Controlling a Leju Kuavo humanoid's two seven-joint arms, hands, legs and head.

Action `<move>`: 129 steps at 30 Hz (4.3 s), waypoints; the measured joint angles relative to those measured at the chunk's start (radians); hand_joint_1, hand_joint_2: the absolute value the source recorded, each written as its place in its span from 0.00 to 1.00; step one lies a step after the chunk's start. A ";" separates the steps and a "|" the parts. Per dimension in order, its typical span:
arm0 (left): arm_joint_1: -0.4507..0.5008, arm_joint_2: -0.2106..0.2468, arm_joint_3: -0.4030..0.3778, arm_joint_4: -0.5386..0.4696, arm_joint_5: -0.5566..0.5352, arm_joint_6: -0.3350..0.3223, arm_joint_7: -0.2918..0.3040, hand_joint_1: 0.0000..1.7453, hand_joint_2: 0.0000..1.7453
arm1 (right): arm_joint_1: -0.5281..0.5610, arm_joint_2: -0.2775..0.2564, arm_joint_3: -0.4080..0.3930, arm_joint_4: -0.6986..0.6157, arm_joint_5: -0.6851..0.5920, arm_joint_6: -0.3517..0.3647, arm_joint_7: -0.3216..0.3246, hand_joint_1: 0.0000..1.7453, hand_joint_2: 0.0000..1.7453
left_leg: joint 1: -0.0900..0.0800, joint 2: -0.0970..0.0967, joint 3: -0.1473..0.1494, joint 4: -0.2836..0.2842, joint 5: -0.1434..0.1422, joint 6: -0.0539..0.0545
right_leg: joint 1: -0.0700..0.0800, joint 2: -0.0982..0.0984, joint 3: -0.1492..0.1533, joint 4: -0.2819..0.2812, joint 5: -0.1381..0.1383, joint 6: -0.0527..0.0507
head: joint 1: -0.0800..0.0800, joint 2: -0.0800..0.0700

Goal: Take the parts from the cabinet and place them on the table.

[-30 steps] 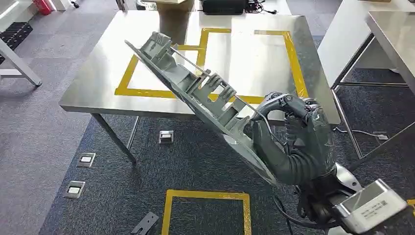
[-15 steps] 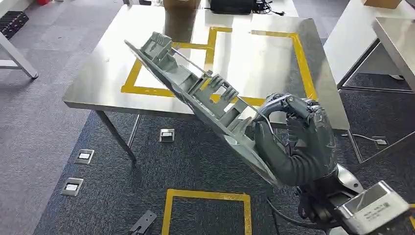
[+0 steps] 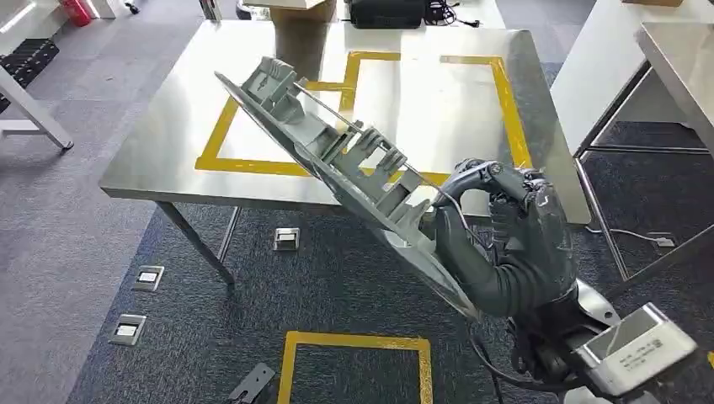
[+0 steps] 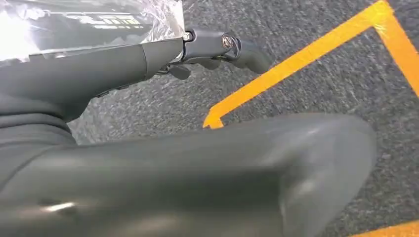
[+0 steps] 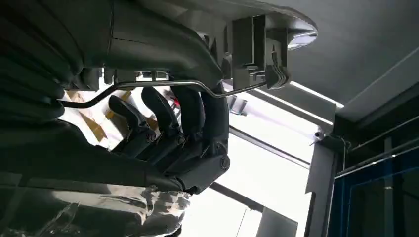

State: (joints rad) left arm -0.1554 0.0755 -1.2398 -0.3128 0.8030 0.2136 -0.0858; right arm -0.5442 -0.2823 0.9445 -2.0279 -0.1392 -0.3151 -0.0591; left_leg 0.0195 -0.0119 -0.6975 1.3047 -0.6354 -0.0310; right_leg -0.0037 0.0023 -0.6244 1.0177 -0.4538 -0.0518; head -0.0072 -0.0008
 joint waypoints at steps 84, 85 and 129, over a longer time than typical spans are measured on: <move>-0.001 0.000 0.024 0.000 -0.009 0.000 0.002 0.00 1.00 | 0.014 0.000 -0.022 0.011 -0.010 -0.002 -0.016 1.00 1.00 | -0.001 -0.005 0.119 -0.266 0.121 0.027 | 0.008 0.003 -0.032 0.023 0.005 0.030 | 0.020 0.000; -0.001 -0.001 0.024 0.000 -0.010 -0.001 0.003 0.00 1.00 | 0.016 0.000 -0.023 0.011 -0.010 -0.002 -0.016 1.00 1.00 | 0.000 -0.004 0.120 -0.269 0.120 0.023 | 0.010 0.005 -0.034 0.024 0.004 0.029 | 0.018 0.000; 0.000 0.001 0.024 0.000 -0.018 0.000 0.010 0.00 1.00 | 0.025 0.000 -0.026 0.021 -0.022 0.001 -0.019 1.00 1.00 | -0.001 0.001 0.080 -0.224 0.153 -0.004 | 0.003 0.004 0.029 0.009 -0.036 0.024 | -0.001 0.000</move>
State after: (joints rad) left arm -0.1549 0.0763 -1.2158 -0.3128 0.7851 0.2136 -0.0763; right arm -0.5193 -0.2823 0.9190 -2.0069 -0.1613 -0.3140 -0.0778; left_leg 0.0187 -0.0107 -0.6178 1.0812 -0.4829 -0.0350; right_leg -0.0011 0.0067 -0.5949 1.0268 -0.4896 -0.0273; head -0.0080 -0.0008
